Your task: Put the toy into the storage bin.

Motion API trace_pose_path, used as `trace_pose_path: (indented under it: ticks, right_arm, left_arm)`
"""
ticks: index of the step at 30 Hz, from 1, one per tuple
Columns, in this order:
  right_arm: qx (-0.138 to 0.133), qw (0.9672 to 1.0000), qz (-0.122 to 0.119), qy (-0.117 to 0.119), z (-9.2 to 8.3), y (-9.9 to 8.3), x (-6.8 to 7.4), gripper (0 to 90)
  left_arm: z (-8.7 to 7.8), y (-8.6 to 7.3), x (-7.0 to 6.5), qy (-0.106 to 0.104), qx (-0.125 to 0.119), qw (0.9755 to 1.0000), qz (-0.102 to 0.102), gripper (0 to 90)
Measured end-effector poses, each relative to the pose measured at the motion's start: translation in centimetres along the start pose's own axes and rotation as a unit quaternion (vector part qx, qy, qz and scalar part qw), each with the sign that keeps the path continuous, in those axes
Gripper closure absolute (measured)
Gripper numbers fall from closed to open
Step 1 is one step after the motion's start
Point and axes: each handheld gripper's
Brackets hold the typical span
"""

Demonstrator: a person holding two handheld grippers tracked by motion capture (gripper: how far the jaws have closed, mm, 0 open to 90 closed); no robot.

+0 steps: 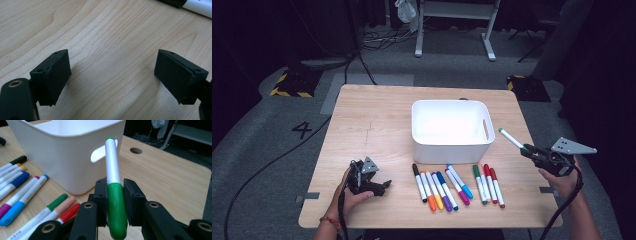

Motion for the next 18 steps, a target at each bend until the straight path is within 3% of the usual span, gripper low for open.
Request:
trace_pose_path:
  ticks: [9, 18]
  right_arm:
    - [-0.021, 0.9990, -0.024, 0.029, -0.4, 3.7, -0.6, 74.2]
    - [-0.009, 0.9964, -0.058, 0.061, 2.0, 6.7, 0.2, 74.2]
  left_arm:
    - [0.0, 0.0, 0.0, 0.000, 0.000, 1.0000, 0.000, 13.8]
    - [0.0, 0.0, 0.0, 0.000, 0.000, 1.0000, 0.000, 13.8]
Point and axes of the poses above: each handheld gripper's, and its own axes: z roughly forward along the jaws, y roughly out of its top, x roughly to its left, and after that the axes turned 1 degree about y, right-handed
